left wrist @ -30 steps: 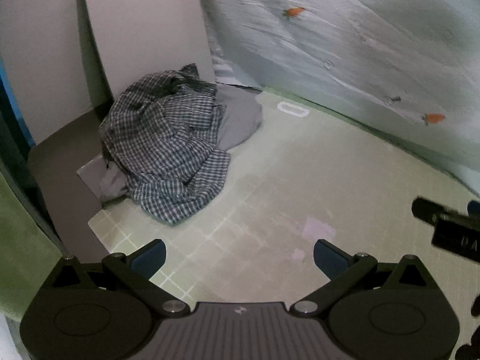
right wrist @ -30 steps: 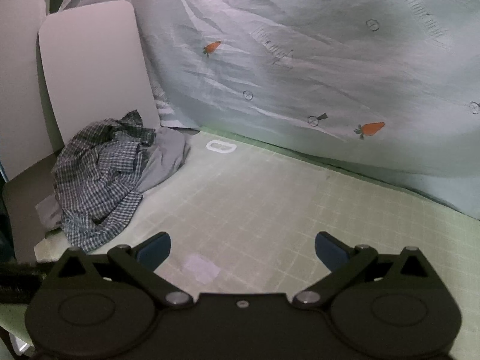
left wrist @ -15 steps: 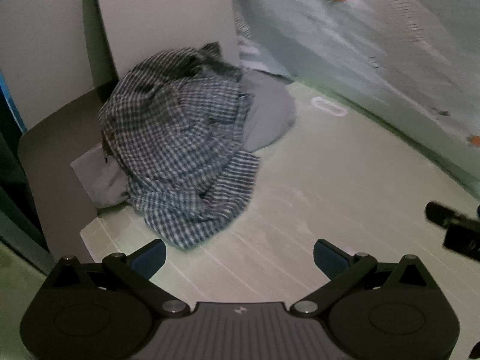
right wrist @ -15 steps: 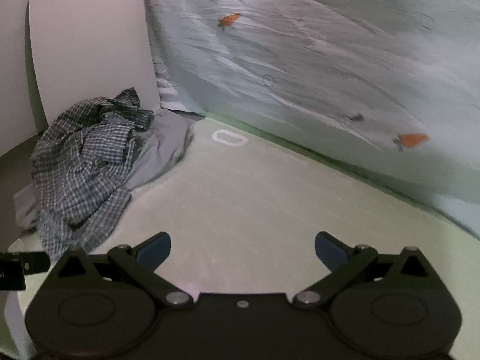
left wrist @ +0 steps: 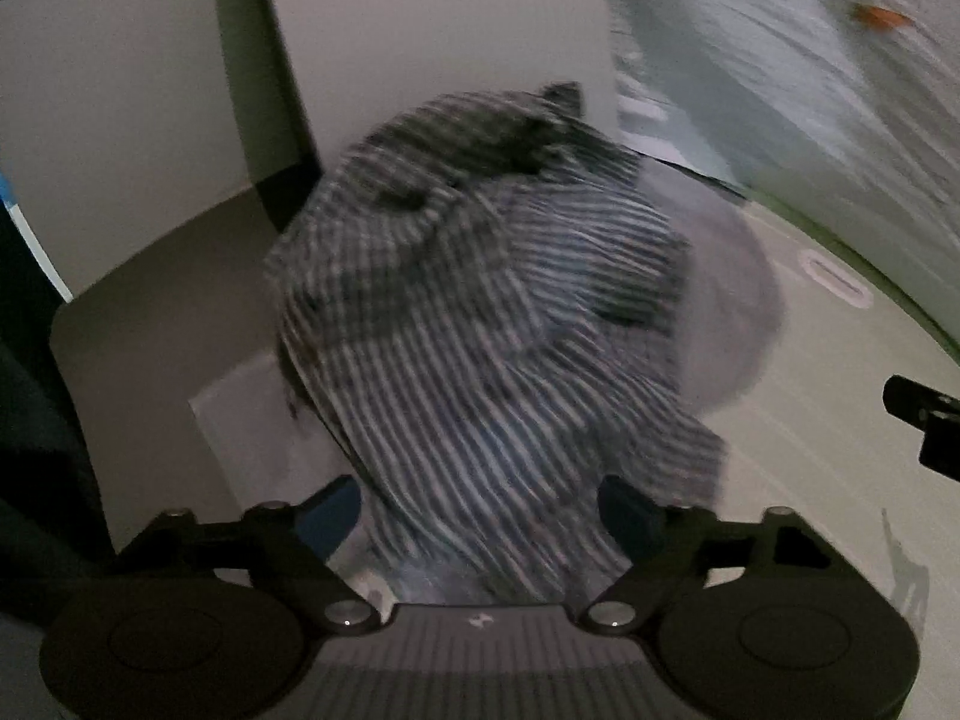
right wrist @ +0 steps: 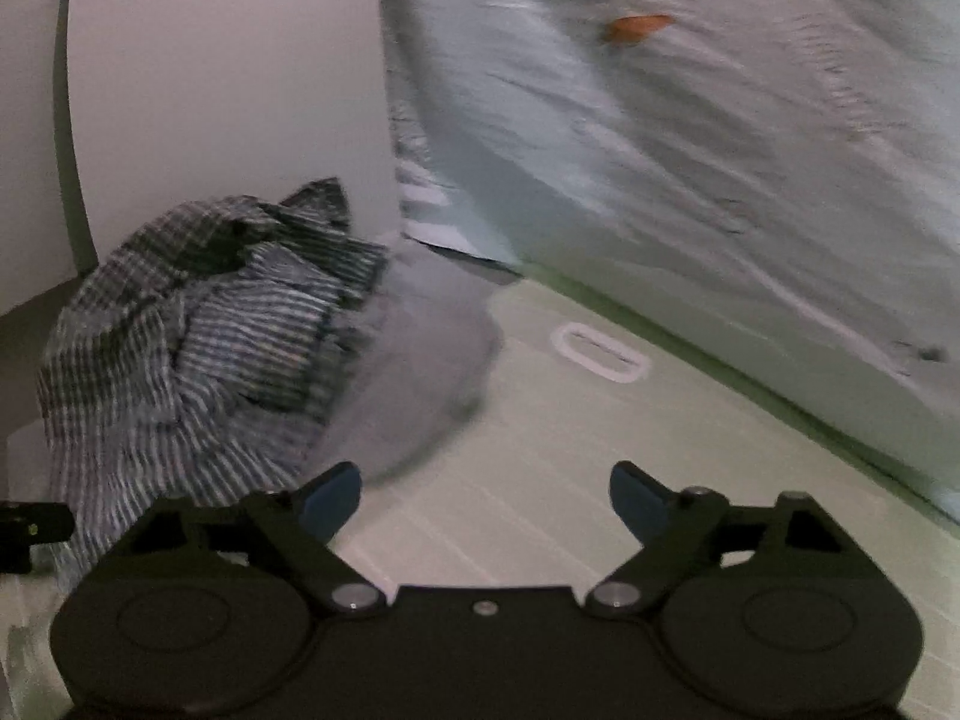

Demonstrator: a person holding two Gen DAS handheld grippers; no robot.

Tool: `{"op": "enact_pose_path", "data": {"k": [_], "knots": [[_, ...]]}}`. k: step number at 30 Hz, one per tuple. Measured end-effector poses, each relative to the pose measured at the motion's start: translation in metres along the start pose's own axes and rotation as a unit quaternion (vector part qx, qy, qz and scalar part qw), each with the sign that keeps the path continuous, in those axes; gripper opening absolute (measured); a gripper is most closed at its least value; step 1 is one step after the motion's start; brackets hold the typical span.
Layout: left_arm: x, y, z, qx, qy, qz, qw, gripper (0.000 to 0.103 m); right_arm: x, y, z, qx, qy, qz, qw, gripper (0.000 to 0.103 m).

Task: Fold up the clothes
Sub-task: 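Grasp the checked shirt with both grippers and lift it off the pile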

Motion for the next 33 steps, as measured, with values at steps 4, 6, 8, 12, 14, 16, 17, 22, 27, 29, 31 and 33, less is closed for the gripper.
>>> {"op": "enact_pose_path", "data": {"k": [4, 6, 8, 12, 14, 16, 17, 22, 27, 29, 31, 33], "knots": [[0.021, -0.027, -0.03, -0.003, -0.028, 0.016, 0.9995, 0.075, 0.023, -0.018, -0.038, 0.003, -0.035, -0.004, 0.999, 0.078], [0.03, -0.039, -0.045, -0.003, -0.043, 0.02, 0.9989, 0.075, 0.036, -0.027, -0.058, 0.005, -0.049, -0.005, 0.999, 0.078], [0.038, -0.049, -0.06, -0.003, -0.059, 0.023, 0.998, 0.075, 0.048, -0.033, -0.077, 0.011, -0.062, -0.009, 0.998, 0.077], [0.054, -0.065, -0.088, 0.007, -0.062, 0.051, 0.9967, 0.075, 0.063, -0.047, -0.113, 0.023, -0.1, -0.043, 0.994, 0.076], [0.061, -0.071, -0.099, 0.003, -0.065, 0.065, 0.9958, 0.075, 0.071, -0.054, -0.129, 0.033, -0.118, -0.058, 0.991, 0.076], [0.064, -0.075, -0.108, 0.004, -0.062, 0.075, 0.9952, 0.067, 0.077, -0.06, -0.144, 0.045, -0.127, -0.069, 0.989, 0.076], [0.065, -0.077, -0.112, 0.007, -0.059, 0.078, 0.9951, 0.062, 0.079, -0.062, -0.151, 0.05, -0.128, -0.072, 0.988, 0.076], [0.063, -0.08, -0.127, 0.017, -0.052, 0.082, 0.9951, 0.043, 0.085, -0.061, -0.176, 0.083, -0.149, -0.083, 0.982, 0.045], [0.055, -0.081, -0.126, 0.012, -0.055, 0.075, 0.9955, 0.016, 0.083, -0.061, -0.161, 0.055, -0.175, -0.071, 0.98, 0.008], [0.052, -0.082, -0.12, 0.007, -0.062, 0.072, 0.9955, 0.011, 0.079, -0.062, -0.146, 0.037, -0.175, -0.066, 0.982, 0.006], [0.051, -0.082, -0.11, -0.003, -0.067, 0.071, 0.9952, 0.009, 0.074, -0.063, -0.128, 0.012, -0.162, -0.062, 0.985, 0.004], [0.047, -0.082, -0.095, -0.017, -0.07, 0.059, 0.9957, 0.007, 0.069, -0.059, -0.105, -0.014, -0.144, -0.063, 0.988, 0.004]]}}
Point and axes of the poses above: each gripper's, at about its wrist camera, not at the fingertips, and z roughly against the way its jaws point, x to its left, y to its underside, the point moved 2 cm from there along -z, roughly the way its jaws point, and after that the axes turned 1 degree about -x, right-handed, at the moved point
